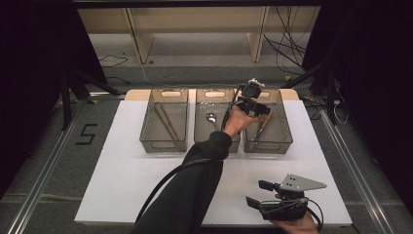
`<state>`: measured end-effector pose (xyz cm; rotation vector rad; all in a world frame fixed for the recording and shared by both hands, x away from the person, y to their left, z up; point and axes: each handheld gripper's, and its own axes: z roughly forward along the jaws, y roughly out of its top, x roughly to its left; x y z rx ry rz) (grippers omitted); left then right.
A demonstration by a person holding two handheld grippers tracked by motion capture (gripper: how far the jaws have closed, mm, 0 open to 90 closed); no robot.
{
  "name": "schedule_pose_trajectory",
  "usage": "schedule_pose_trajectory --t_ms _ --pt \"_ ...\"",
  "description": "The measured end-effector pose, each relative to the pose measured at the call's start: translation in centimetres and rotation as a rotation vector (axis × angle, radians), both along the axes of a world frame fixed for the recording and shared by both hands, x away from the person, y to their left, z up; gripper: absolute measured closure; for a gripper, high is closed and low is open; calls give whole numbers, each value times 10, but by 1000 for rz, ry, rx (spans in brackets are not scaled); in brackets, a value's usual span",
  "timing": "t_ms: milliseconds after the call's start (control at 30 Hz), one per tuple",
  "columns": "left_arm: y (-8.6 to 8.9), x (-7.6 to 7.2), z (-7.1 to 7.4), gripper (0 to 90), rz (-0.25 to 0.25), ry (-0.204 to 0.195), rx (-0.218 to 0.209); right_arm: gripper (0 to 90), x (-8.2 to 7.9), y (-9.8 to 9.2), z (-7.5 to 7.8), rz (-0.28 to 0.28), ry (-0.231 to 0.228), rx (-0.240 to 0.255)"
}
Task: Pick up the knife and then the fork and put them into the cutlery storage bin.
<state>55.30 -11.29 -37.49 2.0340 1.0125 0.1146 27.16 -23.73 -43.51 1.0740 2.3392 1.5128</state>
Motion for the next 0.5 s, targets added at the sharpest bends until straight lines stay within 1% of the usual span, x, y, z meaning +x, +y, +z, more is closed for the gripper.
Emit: schedule_pose_trajectory --t_ms 67,133,200,300,333,500 --pt "5 -2 2 421 -3 5 3 263 0 0 0 -1 1 -2" --pt "10 -4 5 387 -11 2 7 263 0 1 0 0 2 -4" --pt "16 -6 8 352 -24 3 2 263 0 1 0 1 4 -5" --pt "25 -11 13 311 -39 -8 -6 263 1 2 -1 0 5 -7" --pt "29 -14 14 303 -48 -5 -18 262 2 2 -1 -1 4 -8" --pt "53 -28 23 248 -71 -28 -55 262 2 1 -1 -9 6 -7"
